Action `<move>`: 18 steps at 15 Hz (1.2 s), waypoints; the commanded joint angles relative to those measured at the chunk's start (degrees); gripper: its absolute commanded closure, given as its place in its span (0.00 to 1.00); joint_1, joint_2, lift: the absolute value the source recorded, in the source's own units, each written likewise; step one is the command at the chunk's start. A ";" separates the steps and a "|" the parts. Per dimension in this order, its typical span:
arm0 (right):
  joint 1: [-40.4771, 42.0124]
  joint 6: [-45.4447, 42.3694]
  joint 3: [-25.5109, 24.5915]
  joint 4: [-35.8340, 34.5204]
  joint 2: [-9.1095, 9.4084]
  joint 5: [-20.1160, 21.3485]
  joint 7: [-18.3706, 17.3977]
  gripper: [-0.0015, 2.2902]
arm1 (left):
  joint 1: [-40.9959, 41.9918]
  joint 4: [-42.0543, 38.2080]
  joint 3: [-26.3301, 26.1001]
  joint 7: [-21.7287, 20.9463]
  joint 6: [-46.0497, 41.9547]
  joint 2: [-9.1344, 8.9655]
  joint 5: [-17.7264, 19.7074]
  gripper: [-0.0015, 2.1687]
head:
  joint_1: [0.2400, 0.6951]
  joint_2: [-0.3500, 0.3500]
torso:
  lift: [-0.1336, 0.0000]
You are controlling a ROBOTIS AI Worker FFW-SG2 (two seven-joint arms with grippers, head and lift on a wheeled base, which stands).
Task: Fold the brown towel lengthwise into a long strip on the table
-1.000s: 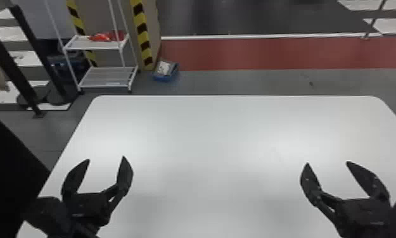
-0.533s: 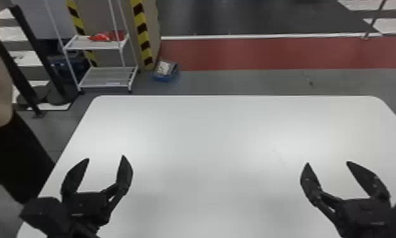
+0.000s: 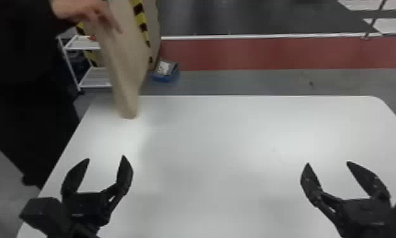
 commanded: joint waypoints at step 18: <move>0.09 0.71 -0.18 0.00 0.01 0.00 0.02 0.04 | 0.00 0.00 -0.09 0.00 0.00 0.03 0.00 0.04 | 1.00 0.58 | 0.30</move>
